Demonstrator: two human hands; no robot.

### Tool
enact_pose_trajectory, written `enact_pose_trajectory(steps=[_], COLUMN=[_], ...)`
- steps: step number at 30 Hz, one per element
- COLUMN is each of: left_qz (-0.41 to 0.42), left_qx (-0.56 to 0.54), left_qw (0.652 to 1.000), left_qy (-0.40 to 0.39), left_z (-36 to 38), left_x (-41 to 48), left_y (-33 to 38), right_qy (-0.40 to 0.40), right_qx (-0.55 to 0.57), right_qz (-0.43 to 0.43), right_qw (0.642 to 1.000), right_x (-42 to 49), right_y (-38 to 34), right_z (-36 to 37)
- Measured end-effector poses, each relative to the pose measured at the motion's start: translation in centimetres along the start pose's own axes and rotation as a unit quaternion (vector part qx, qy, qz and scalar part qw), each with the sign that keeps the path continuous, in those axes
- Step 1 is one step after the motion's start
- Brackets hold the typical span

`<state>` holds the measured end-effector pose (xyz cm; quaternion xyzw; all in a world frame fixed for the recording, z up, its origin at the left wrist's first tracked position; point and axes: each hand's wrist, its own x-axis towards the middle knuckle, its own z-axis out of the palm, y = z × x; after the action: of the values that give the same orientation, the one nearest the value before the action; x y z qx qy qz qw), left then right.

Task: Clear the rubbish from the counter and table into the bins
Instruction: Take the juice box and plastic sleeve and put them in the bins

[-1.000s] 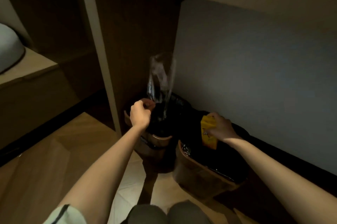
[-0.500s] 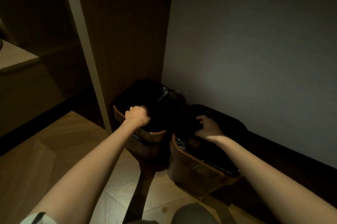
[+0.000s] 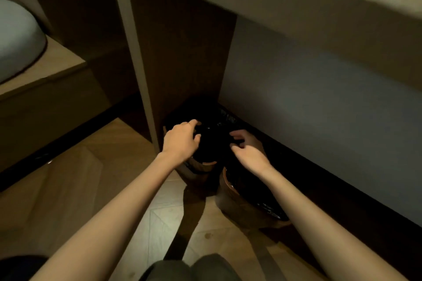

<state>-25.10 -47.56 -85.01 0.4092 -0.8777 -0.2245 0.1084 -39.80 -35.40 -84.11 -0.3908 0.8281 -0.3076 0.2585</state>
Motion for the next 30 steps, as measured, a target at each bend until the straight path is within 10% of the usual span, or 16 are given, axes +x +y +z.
enact_pose_trajectory(steps=[30], left_qz=[-0.288], left_qx=[-0.035], left_qw=[0.929], left_qy=[0.230], left_z=[-48.7], left_x=[-24.1], left_y=[18.5], right_qy=[-0.222], right_qx=[0.010], right_qz=[-0.242], right_qw=[0.945], right_x=[-18.8], right_y=[-45.4], right_z=[-22.6])
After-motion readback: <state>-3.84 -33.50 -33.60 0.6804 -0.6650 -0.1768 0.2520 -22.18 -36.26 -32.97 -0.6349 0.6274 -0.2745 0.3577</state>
